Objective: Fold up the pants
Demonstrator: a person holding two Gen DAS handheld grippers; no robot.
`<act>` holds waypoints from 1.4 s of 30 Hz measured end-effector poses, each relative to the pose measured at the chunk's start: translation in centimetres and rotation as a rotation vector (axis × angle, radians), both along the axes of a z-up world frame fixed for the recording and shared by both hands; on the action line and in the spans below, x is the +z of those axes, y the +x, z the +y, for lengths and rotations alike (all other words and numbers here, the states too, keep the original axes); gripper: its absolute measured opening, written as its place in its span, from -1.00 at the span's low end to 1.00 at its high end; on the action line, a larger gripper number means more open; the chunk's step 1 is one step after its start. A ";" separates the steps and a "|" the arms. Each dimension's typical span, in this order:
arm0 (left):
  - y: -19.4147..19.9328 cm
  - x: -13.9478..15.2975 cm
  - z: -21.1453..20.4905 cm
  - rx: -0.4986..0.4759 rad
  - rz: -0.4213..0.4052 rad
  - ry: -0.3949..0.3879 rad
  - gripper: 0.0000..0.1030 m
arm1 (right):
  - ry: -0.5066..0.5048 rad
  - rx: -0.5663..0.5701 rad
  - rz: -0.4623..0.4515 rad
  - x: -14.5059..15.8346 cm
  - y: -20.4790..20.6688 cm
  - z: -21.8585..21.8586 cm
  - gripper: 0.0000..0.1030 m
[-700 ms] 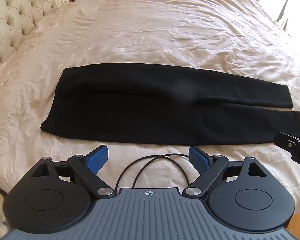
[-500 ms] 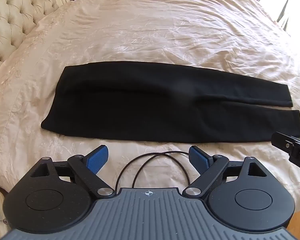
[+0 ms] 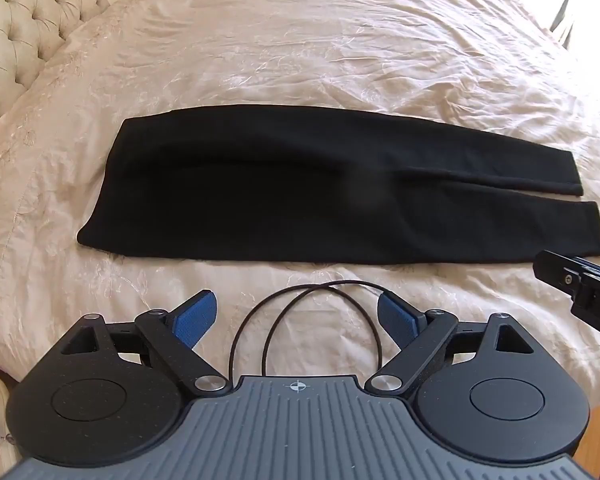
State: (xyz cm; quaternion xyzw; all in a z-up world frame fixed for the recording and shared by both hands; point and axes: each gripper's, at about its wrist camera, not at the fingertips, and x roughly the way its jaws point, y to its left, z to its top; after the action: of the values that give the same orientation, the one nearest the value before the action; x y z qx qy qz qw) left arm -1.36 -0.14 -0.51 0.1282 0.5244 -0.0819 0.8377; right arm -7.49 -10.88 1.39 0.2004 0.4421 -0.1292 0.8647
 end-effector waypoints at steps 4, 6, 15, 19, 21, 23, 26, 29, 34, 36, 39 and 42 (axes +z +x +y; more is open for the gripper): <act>0.0 0.0 0.3 0.006 0.007 -0.004 0.71 | -0.018 0.009 0.025 -0.2 0.4 0.1 -0.18; 0.0 -0.1 0.3 0.008 0.008 -0.004 0.71 | -0.019 0.019 0.031 0.0 0.0 -0.1 -0.18; 0.1 -0.6 0.5 0.009 0.019 0.003 0.71 | -0.033 0.046 0.065 0.1 0.0 -0.1 -0.18; 0.1 -0.7 0.4 0.003 0.018 0.013 0.71 | -0.052 0.055 0.074 0.0 0.1 -0.2 -0.18; 0.0 -0.8 0.4 -0.002 0.019 0.017 0.71 | -0.065 0.054 0.082 0.0 0.1 -0.3 -0.18; 0.0 -0.9 0.3 -0.004 0.021 0.020 0.71 | -0.073 0.053 0.088 -0.1 0.2 -0.4 -0.18; 0.0 -0.9 0.3 -0.004 0.025 0.022 0.71 | -0.073 0.051 0.095 -0.3 0.3 -0.5 -0.17; 0.1 -1.1 0.2 -0.001 0.031 0.022 0.71 | -0.076 0.051 0.104 -0.5 0.4 -0.5 -0.16; 0.1 -1.2 0.1 -0.004 0.036 0.023 0.71 | -0.076 0.060 0.106 -0.5 0.4 -0.4 -0.16; 0.1 -1.2 0.0 -0.006 0.037 0.025 0.71 | -0.078 0.062 0.107 -0.5 0.5 -0.3 -0.16; 0.0 -1.3 -0.1 -0.008 0.038 0.027 0.71 | -0.078 0.066 0.110 -0.6 0.5 -0.3 -0.15; 0.0 -1.3 -0.1 -0.008 0.043 0.028 0.71 | -0.082 0.067 0.117 -0.6 0.5 -0.2 -0.15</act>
State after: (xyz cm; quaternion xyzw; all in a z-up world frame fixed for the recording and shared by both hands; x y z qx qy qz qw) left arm -1.40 -0.25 -1.85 0.1402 0.5429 -0.0807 0.8240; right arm -7.00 -11.10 0.74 0.1422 0.4928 -0.1299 0.8485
